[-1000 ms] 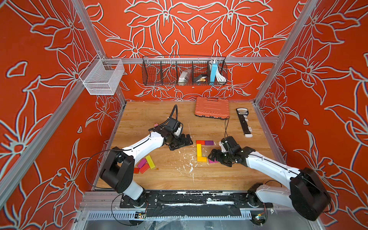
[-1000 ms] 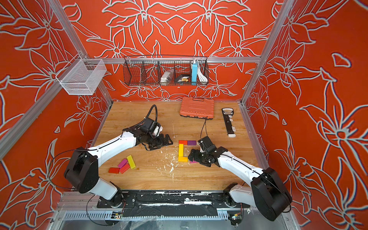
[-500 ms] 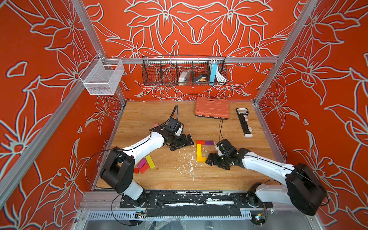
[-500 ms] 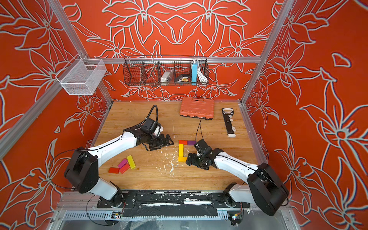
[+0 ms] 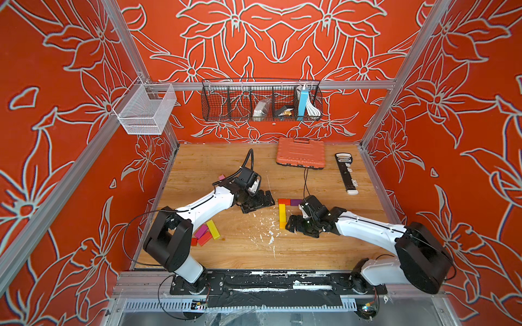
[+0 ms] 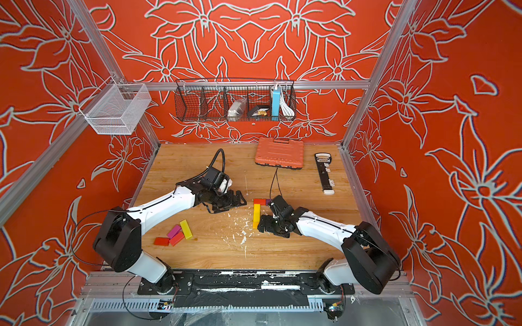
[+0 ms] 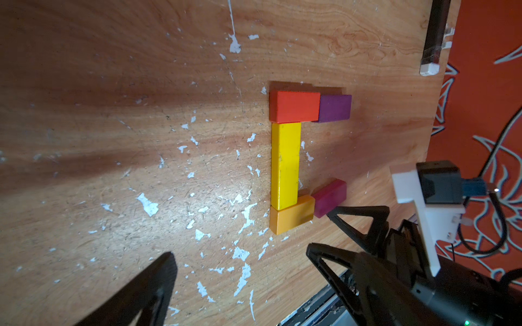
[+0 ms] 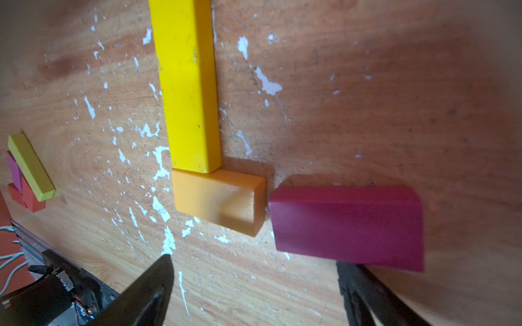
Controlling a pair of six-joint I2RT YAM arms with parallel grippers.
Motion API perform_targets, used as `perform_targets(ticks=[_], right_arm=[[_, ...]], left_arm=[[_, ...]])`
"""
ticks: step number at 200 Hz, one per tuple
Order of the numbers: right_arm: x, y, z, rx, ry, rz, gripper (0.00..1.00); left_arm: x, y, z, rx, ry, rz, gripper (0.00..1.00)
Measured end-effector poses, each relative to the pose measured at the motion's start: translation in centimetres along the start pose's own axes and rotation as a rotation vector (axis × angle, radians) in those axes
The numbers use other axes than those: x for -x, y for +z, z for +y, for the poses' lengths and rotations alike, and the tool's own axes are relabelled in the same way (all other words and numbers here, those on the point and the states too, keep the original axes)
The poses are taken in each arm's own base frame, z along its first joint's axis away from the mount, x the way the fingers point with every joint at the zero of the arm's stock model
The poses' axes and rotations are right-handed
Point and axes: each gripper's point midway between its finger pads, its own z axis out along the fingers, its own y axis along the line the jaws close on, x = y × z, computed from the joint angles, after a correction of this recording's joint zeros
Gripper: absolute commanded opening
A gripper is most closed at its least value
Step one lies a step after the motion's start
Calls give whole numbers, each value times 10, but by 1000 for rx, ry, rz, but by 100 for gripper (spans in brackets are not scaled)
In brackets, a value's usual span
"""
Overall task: Assemble the letter c with building blocks
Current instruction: Assemble the building block at the center of the board.
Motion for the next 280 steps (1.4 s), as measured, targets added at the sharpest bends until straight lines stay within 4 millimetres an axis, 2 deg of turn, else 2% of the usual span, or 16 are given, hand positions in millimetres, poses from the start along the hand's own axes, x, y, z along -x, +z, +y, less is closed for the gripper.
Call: perform_targets(ticks=[53,80,114,139,187,280], right_arm=[[-1,1,1,1,0,3,93],[2,-9,0,-11,-6,-24,94],[27,-29,10,-4,-22,-96,95],[47,-36,5,-12,-11,-129,95],[66,-25,-1,-47,-52,-103,94],[59,-7,-5,-52,-76,-33,93]], left_arm=[[1,0,0,0,0,0,98],[1,1,0,1,-1,1,98],[0,1,0,1,0,1,98],[0,1,0,1,0,2,98],[0,1,0,2,0,2,98],[-1,2,-1,5,5,1,98]])
